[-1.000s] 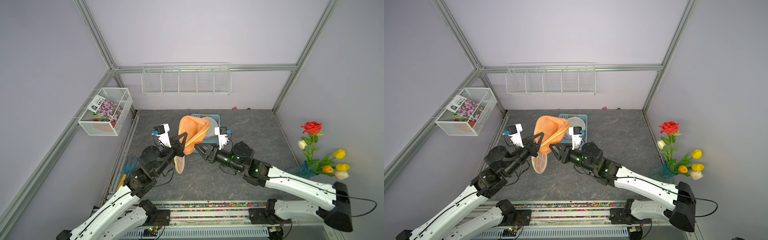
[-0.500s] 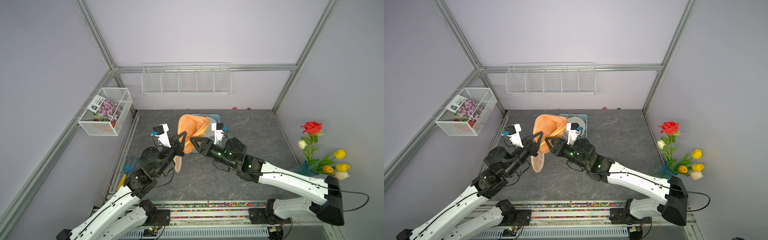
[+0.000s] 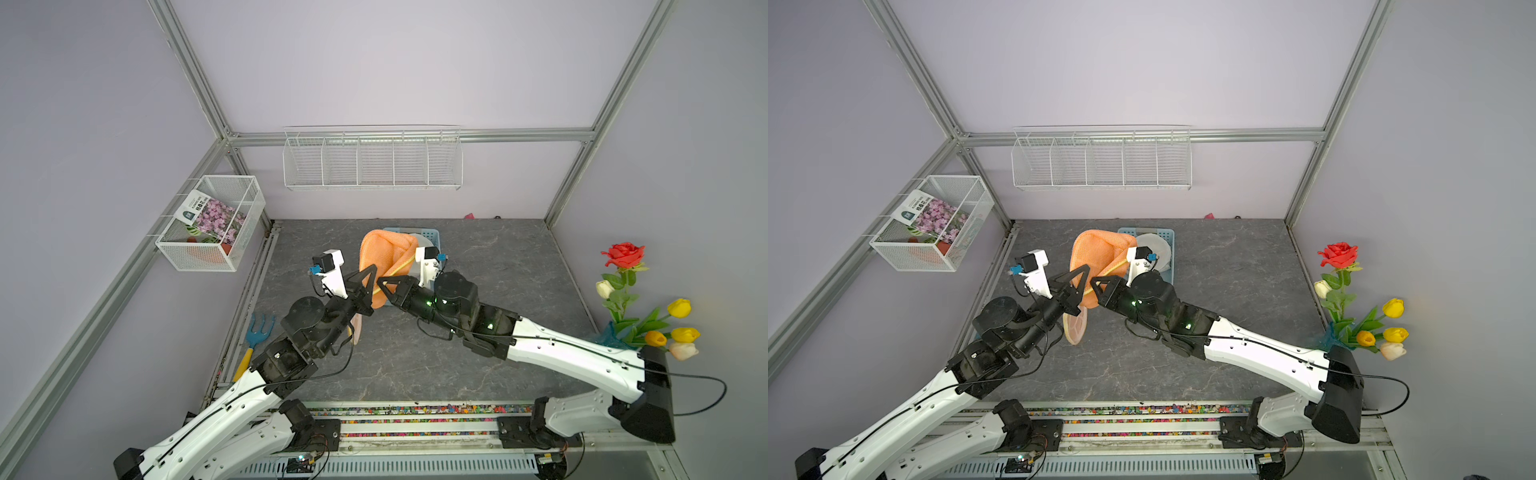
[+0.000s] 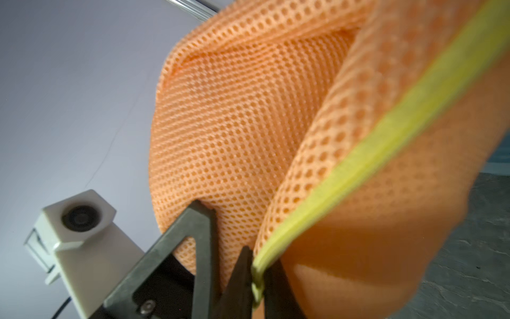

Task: Turn the laundry bag inside out
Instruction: Turn over the laundry bag.

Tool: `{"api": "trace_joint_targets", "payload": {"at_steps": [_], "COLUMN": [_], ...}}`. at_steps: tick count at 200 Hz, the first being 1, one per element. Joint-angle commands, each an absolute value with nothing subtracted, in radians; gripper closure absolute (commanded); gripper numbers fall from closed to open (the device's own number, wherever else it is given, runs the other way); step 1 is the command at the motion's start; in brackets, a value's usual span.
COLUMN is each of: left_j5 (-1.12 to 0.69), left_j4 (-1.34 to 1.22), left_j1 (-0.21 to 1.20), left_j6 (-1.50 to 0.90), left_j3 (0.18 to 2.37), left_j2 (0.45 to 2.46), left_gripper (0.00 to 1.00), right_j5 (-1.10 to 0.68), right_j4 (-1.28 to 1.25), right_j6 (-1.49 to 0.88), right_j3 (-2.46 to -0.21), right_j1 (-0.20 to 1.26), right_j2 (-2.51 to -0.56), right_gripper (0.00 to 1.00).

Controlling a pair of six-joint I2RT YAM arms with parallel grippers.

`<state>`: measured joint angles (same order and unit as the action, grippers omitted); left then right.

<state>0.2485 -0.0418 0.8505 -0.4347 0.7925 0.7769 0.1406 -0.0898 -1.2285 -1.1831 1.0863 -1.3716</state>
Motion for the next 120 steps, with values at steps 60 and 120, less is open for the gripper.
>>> {"api": "trace_joint_targets", "payload": {"at_steps": [60, 120], "left_j5": [0.33, 0.184], "left_j4": [-0.066, 0.058], "left_j1": [0.854, 0.809], "left_j6": [-0.533, -0.648], "left_j3": [0.822, 0.9], "left_j2": [0.756, 0.676], "left_gripper": [1.0, 1.0], "right_j5": [-0.146, 0.007], "right_j4": [-0.088, -0.006], "right_j6": [-0.999, -0.82], "right_j3": [-1.121, -0.92], "right_j1": [1.095, 1.084], "right_j2": [-1.357, -1.24], "right_gripper": [1.0, 1.0]}}
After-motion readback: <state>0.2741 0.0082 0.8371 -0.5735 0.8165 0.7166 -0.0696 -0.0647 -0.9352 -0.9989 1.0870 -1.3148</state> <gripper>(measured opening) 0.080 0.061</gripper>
